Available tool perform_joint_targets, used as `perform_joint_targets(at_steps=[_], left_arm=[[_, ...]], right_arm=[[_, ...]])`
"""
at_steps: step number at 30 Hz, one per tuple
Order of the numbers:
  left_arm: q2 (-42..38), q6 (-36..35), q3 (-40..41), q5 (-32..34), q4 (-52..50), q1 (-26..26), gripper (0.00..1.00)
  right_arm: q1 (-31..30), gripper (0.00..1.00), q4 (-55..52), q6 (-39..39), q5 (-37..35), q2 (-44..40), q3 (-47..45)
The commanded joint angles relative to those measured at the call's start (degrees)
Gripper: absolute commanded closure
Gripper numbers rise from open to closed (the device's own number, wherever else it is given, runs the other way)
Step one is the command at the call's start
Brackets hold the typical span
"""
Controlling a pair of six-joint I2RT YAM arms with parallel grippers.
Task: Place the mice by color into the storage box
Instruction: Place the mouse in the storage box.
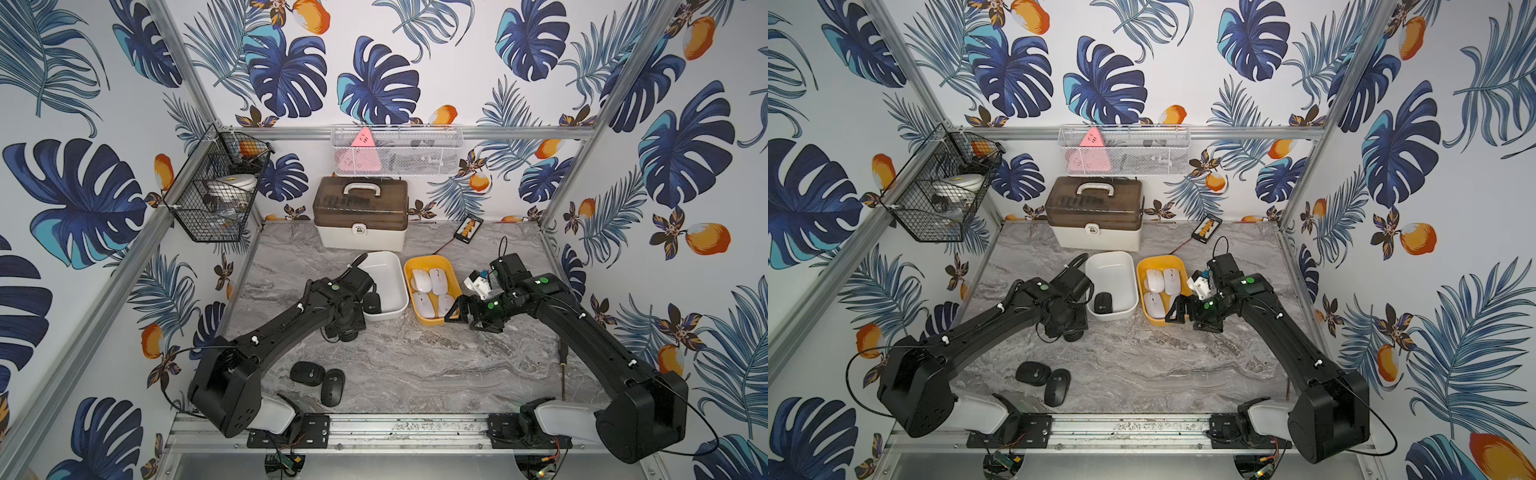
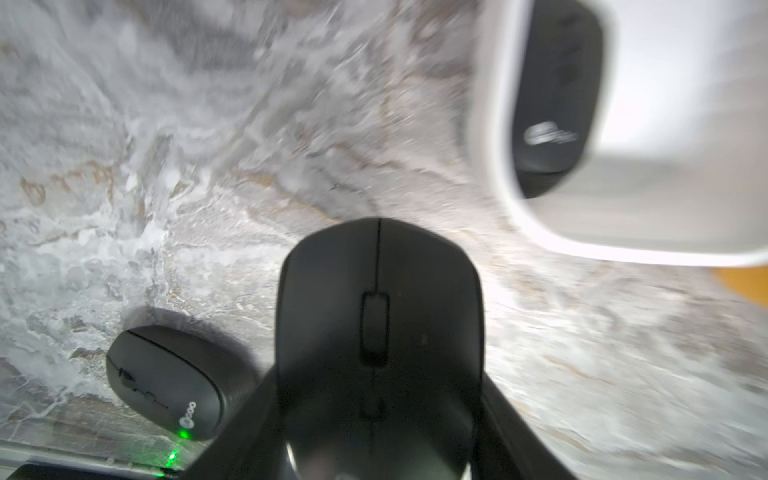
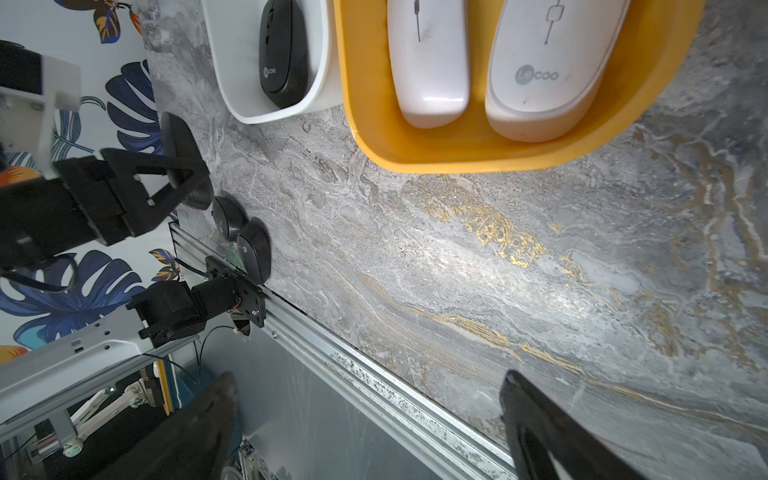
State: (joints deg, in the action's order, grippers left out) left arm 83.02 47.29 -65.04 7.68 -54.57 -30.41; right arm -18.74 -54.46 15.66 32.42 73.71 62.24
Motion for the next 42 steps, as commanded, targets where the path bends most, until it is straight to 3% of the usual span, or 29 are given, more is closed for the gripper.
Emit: perform_joint_targets(at_steps=[1,10,22,29,36,42], left_arm=[[2.7,-3.0,-6.4,-0.8,-1.7,-1.5,0.49],[21.8,-6.4,-24.0,-4.6,2.1,-4.2,0.49],[38.2,-6.5,-33.3,-5.9,4.2,-4.0,0.49],[40.6,-6.1,-33.5,-6.3,4.7,-3.9,0.47],[38.9,-5.9,-32.1,-5.7,4.2,-3.9,0.25],[33.2,-4.6,-30.6,-5.3,1.3,-4.0,0.19]], right_arm=[[-0.1,0.0,3.8,2.0,2.2,-1.5,-0.7],[-0.3,0.0,5.5,3.2,3.4,-0.5,-2.6],[-0.5,0.0,3.0,1.7,1.3,1.2,-0.1],[-0.5,0.0,3.8,2.5,1.5,1.0,-0.2],[-0.5,0.0,4.8,3.0,1.7,1.4,-0.5],[-0.5,0.0,5.1,2.8,2.4,2.0,0.0]])
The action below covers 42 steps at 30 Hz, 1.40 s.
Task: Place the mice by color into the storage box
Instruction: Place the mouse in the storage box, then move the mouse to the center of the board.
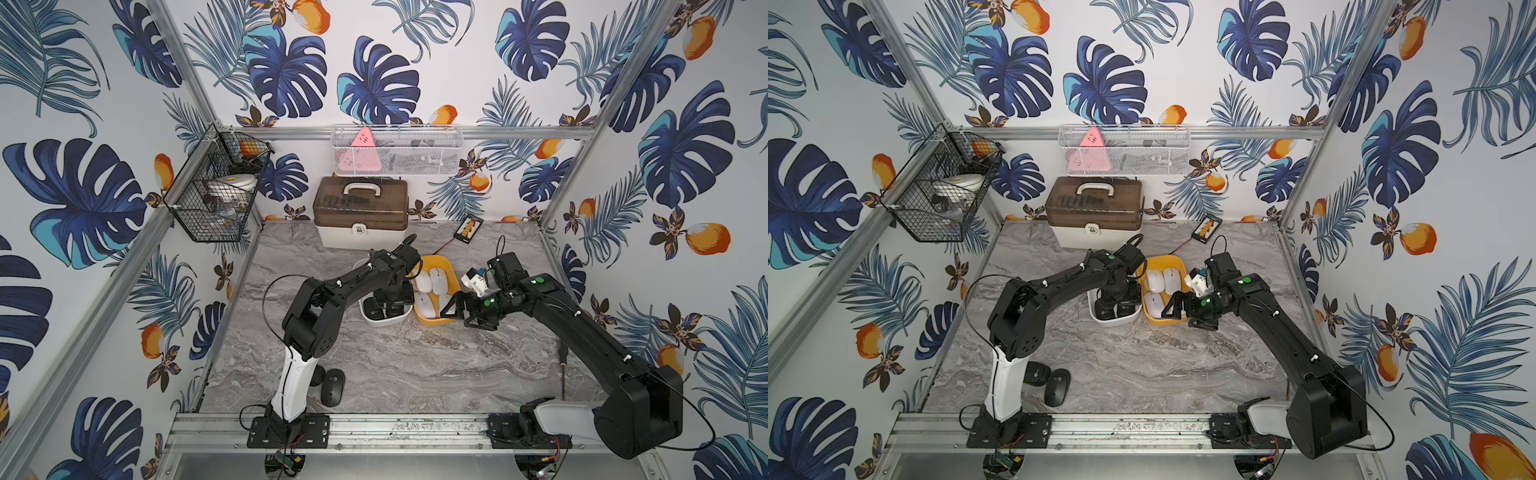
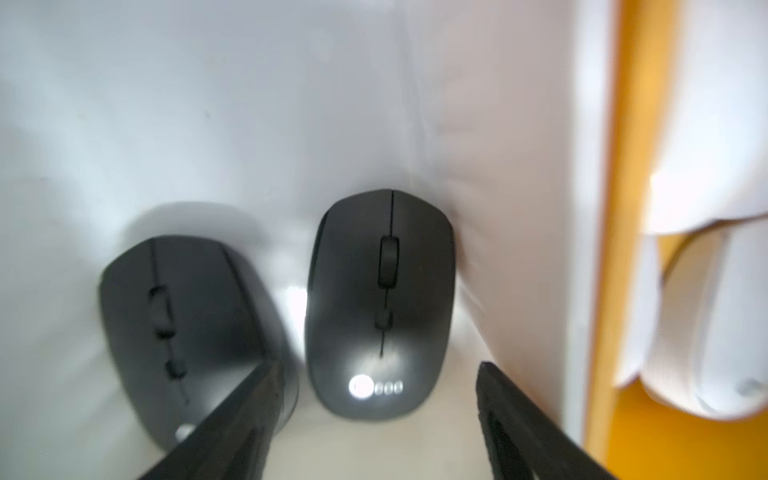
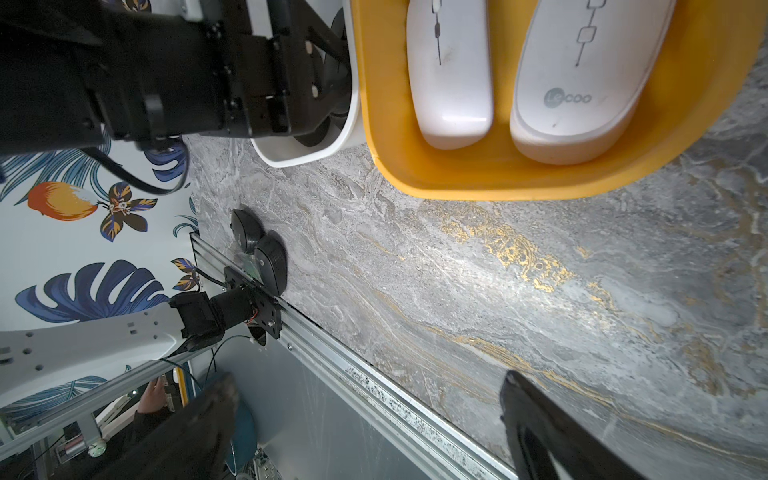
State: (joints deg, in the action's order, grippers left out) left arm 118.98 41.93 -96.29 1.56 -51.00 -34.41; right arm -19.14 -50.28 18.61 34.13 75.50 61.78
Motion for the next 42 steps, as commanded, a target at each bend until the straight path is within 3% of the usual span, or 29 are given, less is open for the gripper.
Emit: perform_joint_targets(at_steps=[1,6,12,15,17,19,23,29,32,36,38,42], left_arm=[[-4.8,1.0,1.2,1.0,-3.3,0.0,0.19],[-19.4,2.4,10.1,3.0,-9.6,-1.8,0.18],[-39.9,11.7,30.8,4.4,-16.4,-3.1,0.21],[-47.2,17.6,38.6,4.4,-17.5,-3.0,0.32],[-49.7,21.4,41.7,5.1,-18.3,-2.9,0.49],[-51.0,23.9,44.4,4.7,-17.4,-1.9,0.58],[-52.0,27.4,49.4,2.6,-15.0,-0.7,0.48],[-55.3,31.9,54.0,3.6,-16.5,-0.5,0.5],[-58.3,35.0,56.8,3.2,-16.8,-0.4,0.63],[-62.4,39.7,59.6,3.4,-19.3,-0.4,0.92],[-64.2,41.8,60.7,3.8,-20.8,-0.3,0.99],[-67.0,44.4,64.1,2.2,-20.2,-0.2,1.0]], right_arm=[[-0.2,0.0,1.0,-0.2,0.6,0.1,0.6],[-0.2,0.0,1.0,-0.4,0.6,-0.6,0.1],[-0.3,0.0,2.4,0.2,1.7,-1.3,-1.7],[-0.4,0.0,3.6,0.8,2.3,-1.4,-2.5],[-0.5,0.0,3.7,0.7,2.7,-1.2,-2.5],[-0.5,0.0,3.2,0.3,2.7,-1.0,-2.0],[-0.6,0.0,1.8,-0.9,2.5,-1.2,-1.2],[-0.6,0.0,1.1,-1.6,2.7,-2.4,-2.4],[-0.6,0.0,1.2,-1.6,2.8,-2.6,-3.2],[-0.5,0.0,1.3,-1.8,3.0,-2.6,-3.3],[-0.6,0.0,1.2,-2.1,3.0,-2.5,-3.2],[-0.6,0.0,1.8,-1.8,3.1,-2.6,-3.7]])
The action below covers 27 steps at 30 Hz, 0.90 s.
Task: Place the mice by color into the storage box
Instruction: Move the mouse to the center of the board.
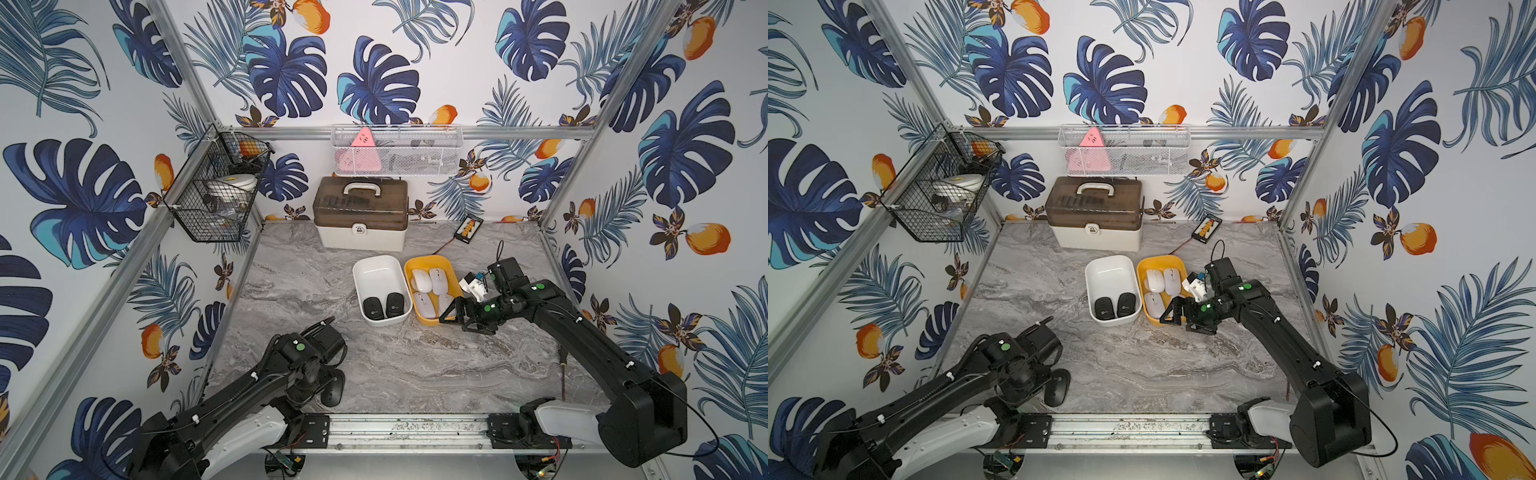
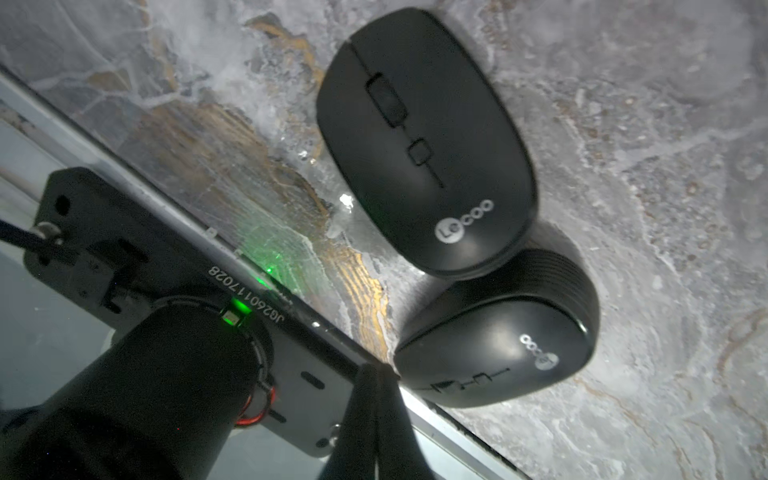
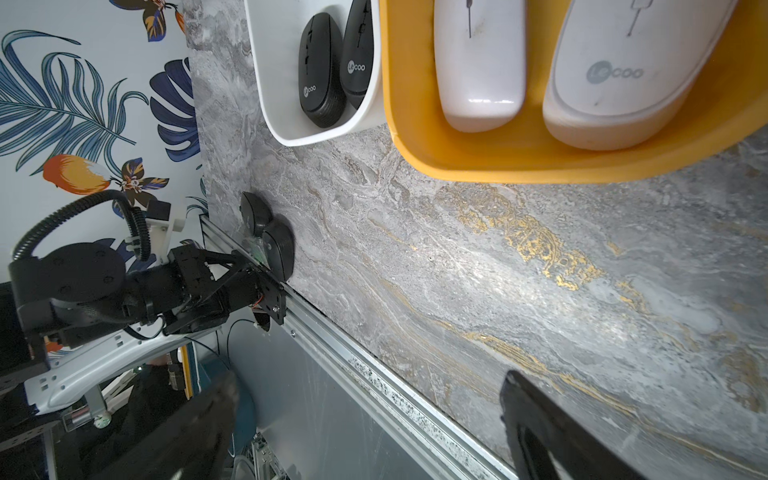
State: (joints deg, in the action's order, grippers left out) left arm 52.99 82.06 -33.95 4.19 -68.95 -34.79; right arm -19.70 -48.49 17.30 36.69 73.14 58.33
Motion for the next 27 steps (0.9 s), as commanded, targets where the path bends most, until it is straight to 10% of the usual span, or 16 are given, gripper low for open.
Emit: perform_joint_targets(at_steps=[1,27], left_arm=[[-1.0,4.7,3.0,-1.4,-1.3,0.2,1.0],[18.8,2.1,-1.2,-6.0,18.7,-9.4,0.99]], right_arm=[[-0.1,0.0,0.2,-0.3,0.7,-0.3,-0.5],[0.0,0.0,0.1,0.4,-0.7,-0.7,-0.7]])
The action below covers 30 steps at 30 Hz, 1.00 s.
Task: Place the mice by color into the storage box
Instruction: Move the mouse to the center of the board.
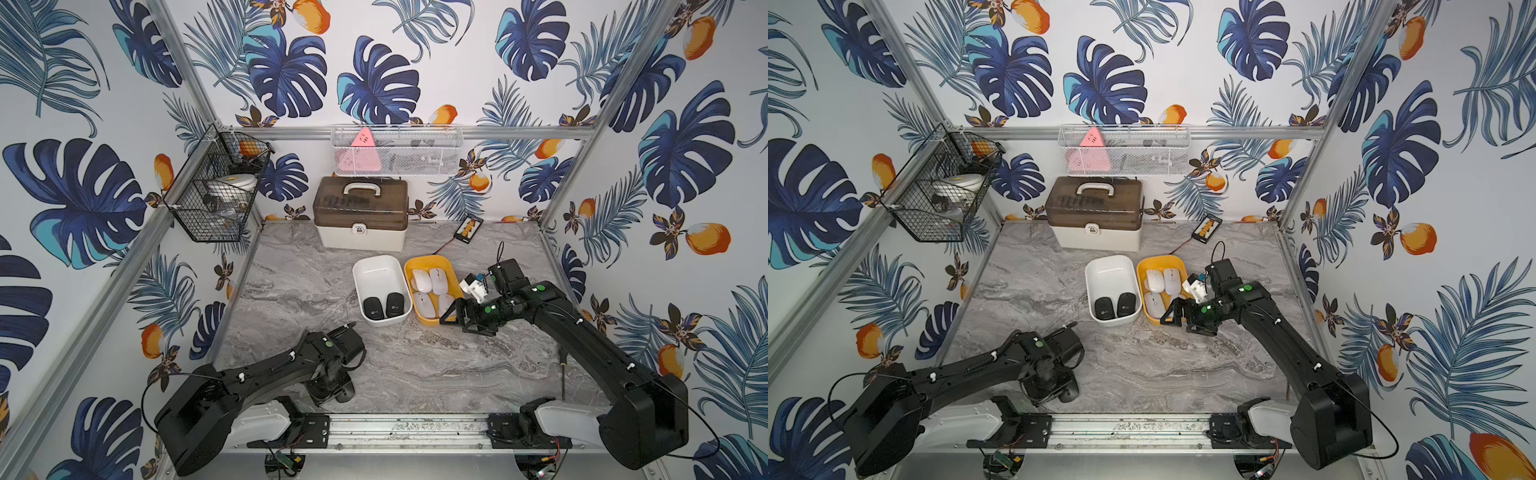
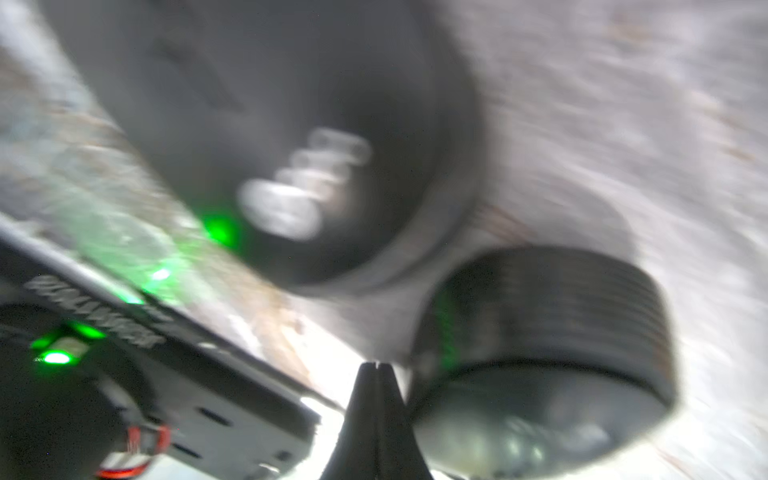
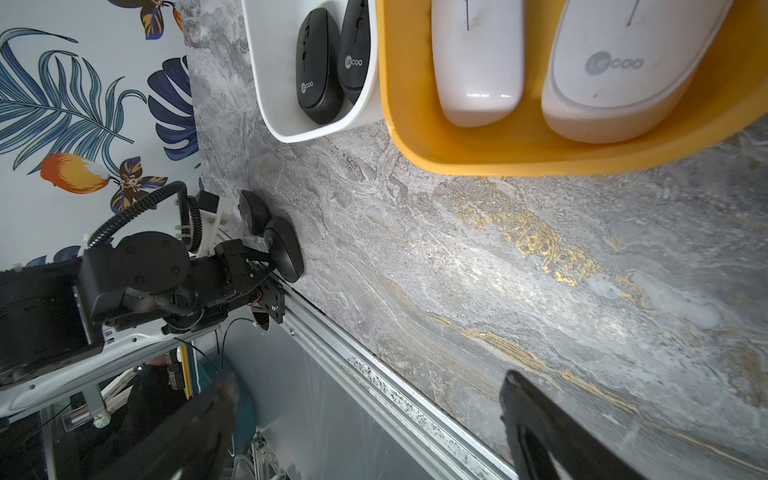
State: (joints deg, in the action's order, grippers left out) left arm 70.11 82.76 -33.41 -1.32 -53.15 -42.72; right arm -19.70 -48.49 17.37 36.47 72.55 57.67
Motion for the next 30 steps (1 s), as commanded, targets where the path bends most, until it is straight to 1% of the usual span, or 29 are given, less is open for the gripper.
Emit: perform_joint_targets(at_steps=[1,5,11,23,27,30], left_arm=[[2.9,1.5,-2.9,-0.7,3.7,-2.5,0.99],[8.2,1.3,-7.2,-1.0,6.1,-5.9,0.98],[14.8,-0.6,-11.4,-1.3,8.7,-7.6,0.98],[20.5,-2.5,-20.2,0.3,6.2,-13.9,0.95],[22.2,-3.1,-20.5,1.3,7.2,-14.2,0.95],[24.6,-4.8,-22.4,2.4,6.3,-14.2,0.95]], right_arm=[[-0.1,0.0,0.1,0.3,-0.5,-0.1,0.0],[-0.1,0.0,0.3,0.4,-0.8,0.2,-0.1],[-0.1,0.0,0.3,0.3,-1.0,0.4,0.0],[0.1,0.0,-0.8,-0.2,-2.1,-0.3,0.0],[0.1,0.0,-0.9,-0.2,-2.4,-0.7,-0.2],[0.0,0.0,-1.2,-0.4,-2.4,-0.7,-0.1]])
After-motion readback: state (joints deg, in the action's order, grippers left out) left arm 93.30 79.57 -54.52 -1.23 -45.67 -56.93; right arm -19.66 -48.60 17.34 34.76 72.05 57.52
